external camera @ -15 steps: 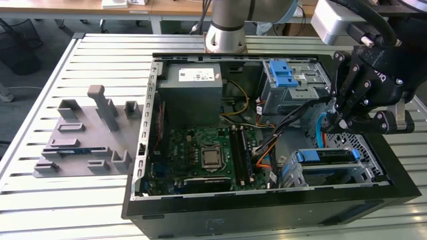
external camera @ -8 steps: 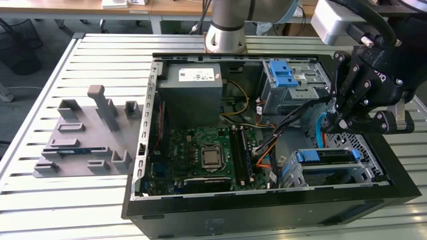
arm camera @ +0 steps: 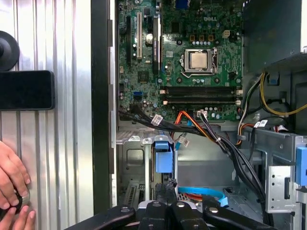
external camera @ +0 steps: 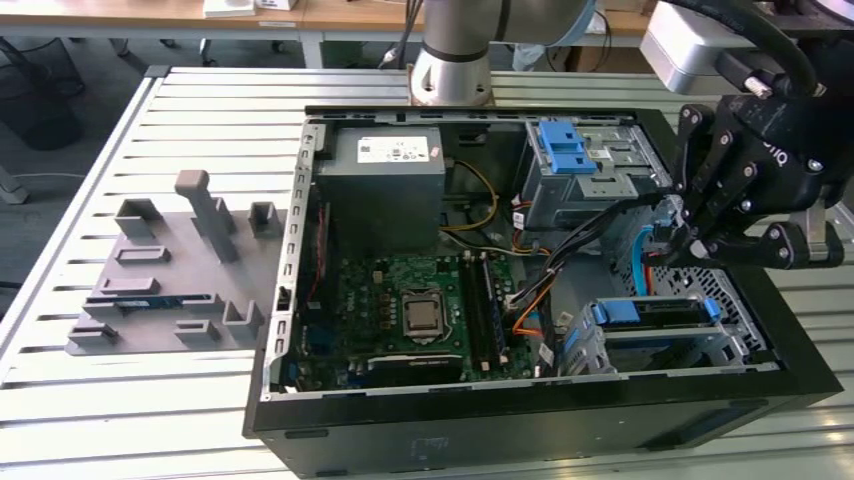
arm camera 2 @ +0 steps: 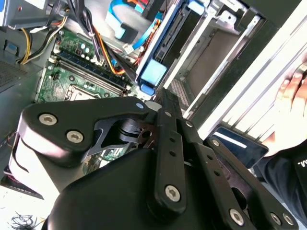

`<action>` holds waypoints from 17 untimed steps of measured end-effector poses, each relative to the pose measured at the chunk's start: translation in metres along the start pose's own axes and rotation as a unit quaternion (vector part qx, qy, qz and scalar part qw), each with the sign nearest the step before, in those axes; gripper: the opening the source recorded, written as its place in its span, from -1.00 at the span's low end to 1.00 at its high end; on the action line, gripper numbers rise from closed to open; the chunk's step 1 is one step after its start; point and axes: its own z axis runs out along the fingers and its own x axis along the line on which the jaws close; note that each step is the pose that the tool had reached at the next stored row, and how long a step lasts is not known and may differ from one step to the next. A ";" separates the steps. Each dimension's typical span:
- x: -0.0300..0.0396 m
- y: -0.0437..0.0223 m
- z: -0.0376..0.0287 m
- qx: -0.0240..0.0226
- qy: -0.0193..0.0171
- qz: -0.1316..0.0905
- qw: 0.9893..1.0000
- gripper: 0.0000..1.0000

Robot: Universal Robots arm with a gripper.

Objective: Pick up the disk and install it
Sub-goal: 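Insert the first disk wire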

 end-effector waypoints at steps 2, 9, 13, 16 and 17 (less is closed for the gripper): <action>-0.0016 -0.0036 0.0012 0.000 0.000 0.000 1.000 -0.79; -0.0083 -0.0199 0.0067 0.000 0.000 0.000 1.000 -0.79; -0.0084 -0.0205 0.0068 0.000 0.000 0.000 1.000 -0.79; -0.0085 -0.0205 0.0069 0.000 0.000 0.000 1.000 -0.79; -0.0085 -0.0205 0.0069 0.000 0.000 0.000 1.000 -0.79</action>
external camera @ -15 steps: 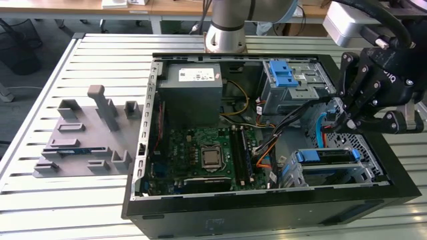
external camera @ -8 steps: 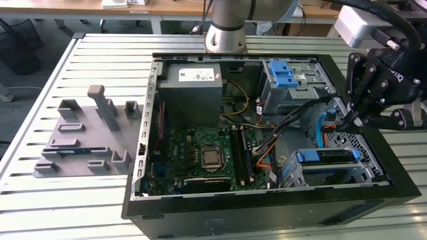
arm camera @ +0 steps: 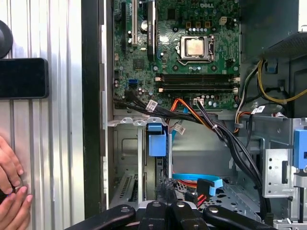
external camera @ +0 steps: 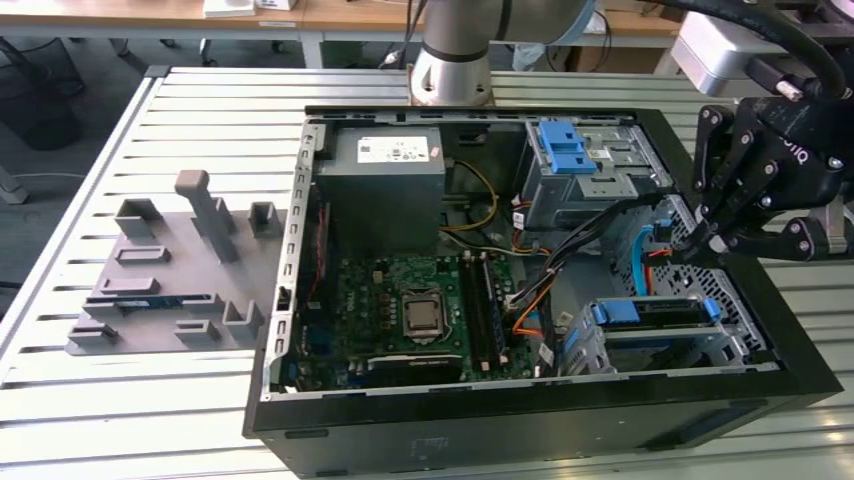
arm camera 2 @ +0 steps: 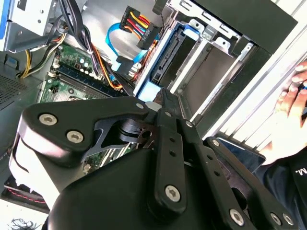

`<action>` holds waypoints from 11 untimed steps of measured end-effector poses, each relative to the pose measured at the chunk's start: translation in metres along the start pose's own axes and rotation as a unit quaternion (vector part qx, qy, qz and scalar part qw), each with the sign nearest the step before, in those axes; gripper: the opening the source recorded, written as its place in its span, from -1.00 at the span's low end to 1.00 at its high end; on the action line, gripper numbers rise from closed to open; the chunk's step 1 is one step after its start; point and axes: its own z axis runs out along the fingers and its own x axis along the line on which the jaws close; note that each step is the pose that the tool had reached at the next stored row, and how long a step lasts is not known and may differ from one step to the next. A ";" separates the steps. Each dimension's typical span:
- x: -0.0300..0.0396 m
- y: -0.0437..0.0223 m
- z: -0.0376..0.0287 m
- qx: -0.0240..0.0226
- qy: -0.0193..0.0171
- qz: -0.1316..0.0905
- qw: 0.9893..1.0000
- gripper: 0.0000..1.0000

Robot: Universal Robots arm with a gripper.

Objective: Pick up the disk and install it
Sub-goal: 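Insert the first disk wire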

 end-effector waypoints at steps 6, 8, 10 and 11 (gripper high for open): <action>-0.0002 -0.0006 0.0012 0.000 0.003 0.000 1.000 -0.79; -0.0002 -0.0023 0.0024 0.000 0.004 0.000 1.000 -0.79; -0.0004 -0.0056 0.0036 0.000 0.004 0.000 1.000 -0.79; -0.0005 -0.0077 0.0044 0.000 0.004 0.000 1.000 -0.79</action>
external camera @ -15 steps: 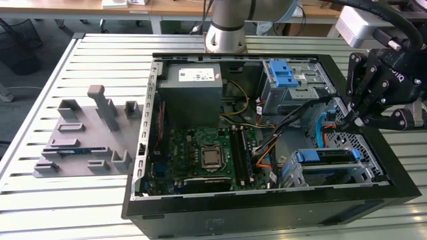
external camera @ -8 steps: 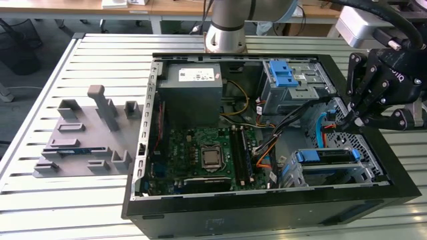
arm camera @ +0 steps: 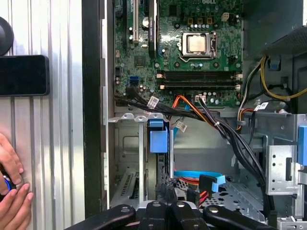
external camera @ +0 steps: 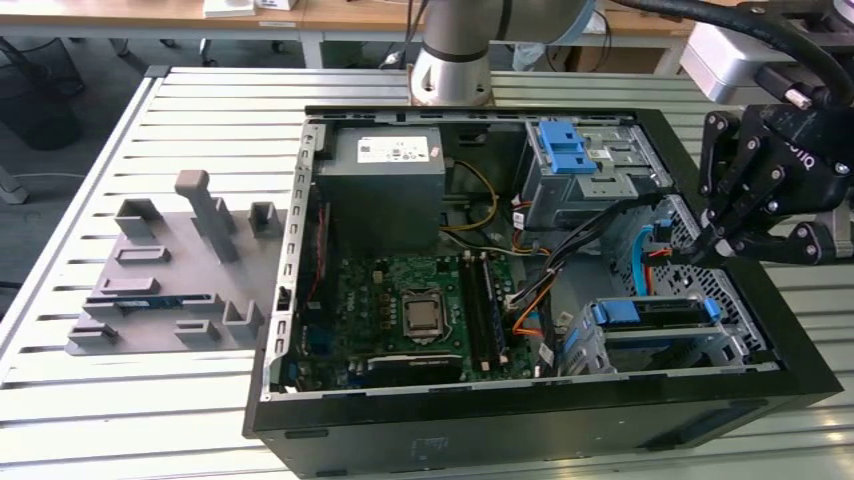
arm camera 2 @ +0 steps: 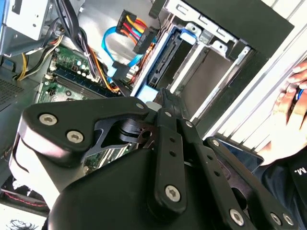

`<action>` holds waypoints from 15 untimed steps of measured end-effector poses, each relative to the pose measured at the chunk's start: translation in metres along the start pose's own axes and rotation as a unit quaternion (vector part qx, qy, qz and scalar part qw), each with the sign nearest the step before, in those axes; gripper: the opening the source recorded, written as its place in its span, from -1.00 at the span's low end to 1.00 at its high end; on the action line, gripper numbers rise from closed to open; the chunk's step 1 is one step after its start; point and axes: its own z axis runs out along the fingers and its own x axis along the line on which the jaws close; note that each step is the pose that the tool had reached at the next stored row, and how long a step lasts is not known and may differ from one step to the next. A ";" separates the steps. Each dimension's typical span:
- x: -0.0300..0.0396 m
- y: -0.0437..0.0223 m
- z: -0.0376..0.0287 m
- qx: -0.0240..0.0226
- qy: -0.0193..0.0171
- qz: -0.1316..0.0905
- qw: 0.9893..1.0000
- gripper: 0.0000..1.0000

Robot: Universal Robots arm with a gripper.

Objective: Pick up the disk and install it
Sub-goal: 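Insert the first disk wire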

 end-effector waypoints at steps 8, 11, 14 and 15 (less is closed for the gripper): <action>-0.0032 -0.0035 0.0019 0.000 0.017 0.000 1.000 -0.79; -0.0058 -0.0059 0.0031 0.000 0.024 0.000 1.000 -0.79; -0.0073 -0.0093 0.0050 -0.002 0.024 0.000 1.000 -0.79; -0.0082 -0.0103 0.0056 -0.002 0.024 0.000 1.000 -0.79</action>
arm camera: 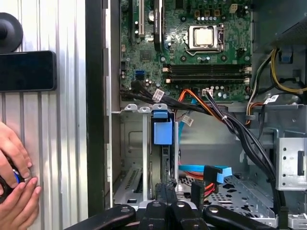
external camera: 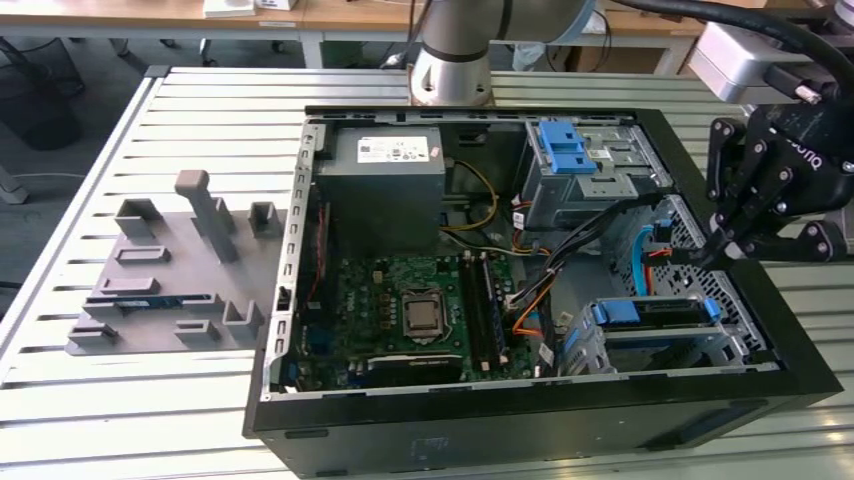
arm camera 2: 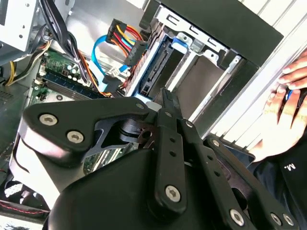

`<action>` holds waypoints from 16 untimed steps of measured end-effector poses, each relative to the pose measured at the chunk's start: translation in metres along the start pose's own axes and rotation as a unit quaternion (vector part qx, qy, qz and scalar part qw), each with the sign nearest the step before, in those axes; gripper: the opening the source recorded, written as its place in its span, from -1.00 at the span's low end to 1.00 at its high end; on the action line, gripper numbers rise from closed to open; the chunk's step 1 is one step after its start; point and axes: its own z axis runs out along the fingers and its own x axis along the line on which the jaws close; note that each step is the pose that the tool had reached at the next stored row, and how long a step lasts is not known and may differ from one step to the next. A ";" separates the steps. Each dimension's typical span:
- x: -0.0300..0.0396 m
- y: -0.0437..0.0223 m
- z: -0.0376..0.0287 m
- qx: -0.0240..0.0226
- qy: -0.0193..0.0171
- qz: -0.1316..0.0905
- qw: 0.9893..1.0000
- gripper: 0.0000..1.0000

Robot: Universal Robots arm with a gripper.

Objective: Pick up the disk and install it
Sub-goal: 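Insert the first disk wire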

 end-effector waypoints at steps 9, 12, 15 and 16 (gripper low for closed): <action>-0.0107 -0.0060 0.0059 -0.002 0.000 0.000 1.000 -0.79; -0.0143 -0.0068 0.0084 -0.002 0.000 0.000 1.000 -0.79; -0.0169 -0.0073 0.0118 -0.002 0.000 0.000 1.000 -0.79; -0.0175 -0.0073 0.0129 -0.002 0.000 0.000 1.000 -0.79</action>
